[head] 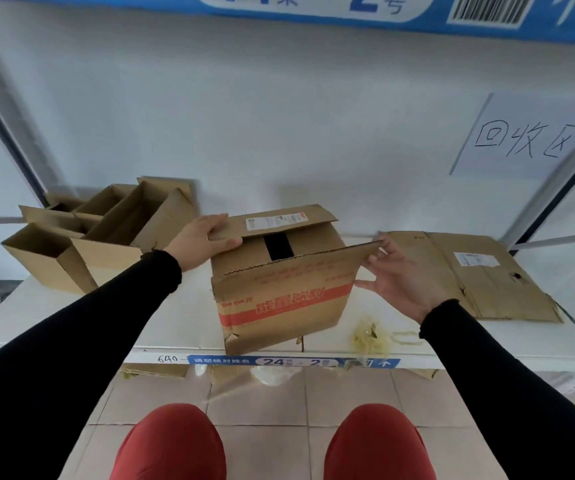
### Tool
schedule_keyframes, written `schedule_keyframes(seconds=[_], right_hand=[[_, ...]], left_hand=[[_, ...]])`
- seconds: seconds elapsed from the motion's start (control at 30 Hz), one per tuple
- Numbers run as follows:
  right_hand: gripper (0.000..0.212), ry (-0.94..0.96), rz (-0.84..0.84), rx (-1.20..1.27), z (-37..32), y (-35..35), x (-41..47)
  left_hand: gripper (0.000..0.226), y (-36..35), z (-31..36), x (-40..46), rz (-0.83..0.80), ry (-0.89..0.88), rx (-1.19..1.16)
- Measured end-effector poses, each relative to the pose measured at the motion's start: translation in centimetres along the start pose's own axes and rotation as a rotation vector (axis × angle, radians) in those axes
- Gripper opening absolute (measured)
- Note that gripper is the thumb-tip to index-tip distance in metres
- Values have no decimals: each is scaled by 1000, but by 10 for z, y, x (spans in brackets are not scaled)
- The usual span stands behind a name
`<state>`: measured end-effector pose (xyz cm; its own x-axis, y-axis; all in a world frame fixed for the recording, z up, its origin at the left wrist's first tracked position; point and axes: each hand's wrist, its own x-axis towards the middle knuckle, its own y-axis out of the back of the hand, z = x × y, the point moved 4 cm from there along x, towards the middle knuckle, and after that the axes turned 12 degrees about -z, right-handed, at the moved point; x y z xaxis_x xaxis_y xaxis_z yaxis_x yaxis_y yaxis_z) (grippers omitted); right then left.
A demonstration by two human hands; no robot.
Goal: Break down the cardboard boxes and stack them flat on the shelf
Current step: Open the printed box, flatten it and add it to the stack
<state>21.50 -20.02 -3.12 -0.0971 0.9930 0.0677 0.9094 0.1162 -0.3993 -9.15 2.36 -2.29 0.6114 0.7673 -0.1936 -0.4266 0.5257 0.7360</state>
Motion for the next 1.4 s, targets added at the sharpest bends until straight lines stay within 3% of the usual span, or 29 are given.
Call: schedule_keyframes(seconds=[0.07, 0.17, 0.27, 0.33, 0.37, 0.47, 0.57, 0.67, 0.77, 0.87, 0.93, 0.97, 1.03, 1.1, 1.17, 1.3, 1.4], right_hand=[[22, 2, -12, 9, 0, -2, -3], [24, 11, -19, 132, 0, -3, -6], [31, -19, 48, 108, 0, 0, -5], [16, -41, 48, -35, 1, -2, -5], [10, -57, 29, -93, 1, -3, -6], [50, -144, -15, -243, 0, -3, -10], [63, -249, -61, -440, 1, 1, -13], [67, -334, -147, -635, 1, 4, -11], [72, -438, -282, -967, -8, -6, -2], [72, -504, -460, -1368, -18, -26, 14], [68, -503, -547, -1530, -17, -43, 27], [62, -501, -565, -1560, -14, -52, 33], [51, -501, -558, -1598, -2, -64, 41], [56, -504, -513, -1667, 8, -69, 47], [62, -495, -458, -1702, 11, -75, 50], [71, -501, -382, -1734, 11, -79, 52], [65, -290, -222, -1910, -1, -87, 51]], left_hand=[[78, 2, 4, -3, 44, -26, 58], [80, 8, 13, -4, 147, -26, -103], [102, 22, 17, 7, 271, 78, -286], [110, 32, 16, 16, 306, 150, -376], [103, 36, 12, 22, 307, 191, -382], [77, 42, 0, 38, 285, 278, -373], [53, 45, -16, 55, 321, 311, -372], [52, 46, -5, 49, 369, 355, -269], [65, 40, 13, 45, 459, 342, 66], [55, 31, 28, 52, 388, 261, 372], [50, 23, 38, 54, 276, 256, 294], [54, 19, 41, 55, 236, 258, 217], [89, 10, 49, 52, 163, 288, 139], [124, -1, 60, 45, 82, 337, 133], [139, -13, 64, 43, 30, 371, 159], [150, -30, 63, 46, 16, 396, 196], [127, -25, 66, 48, 23, 350, 78]])
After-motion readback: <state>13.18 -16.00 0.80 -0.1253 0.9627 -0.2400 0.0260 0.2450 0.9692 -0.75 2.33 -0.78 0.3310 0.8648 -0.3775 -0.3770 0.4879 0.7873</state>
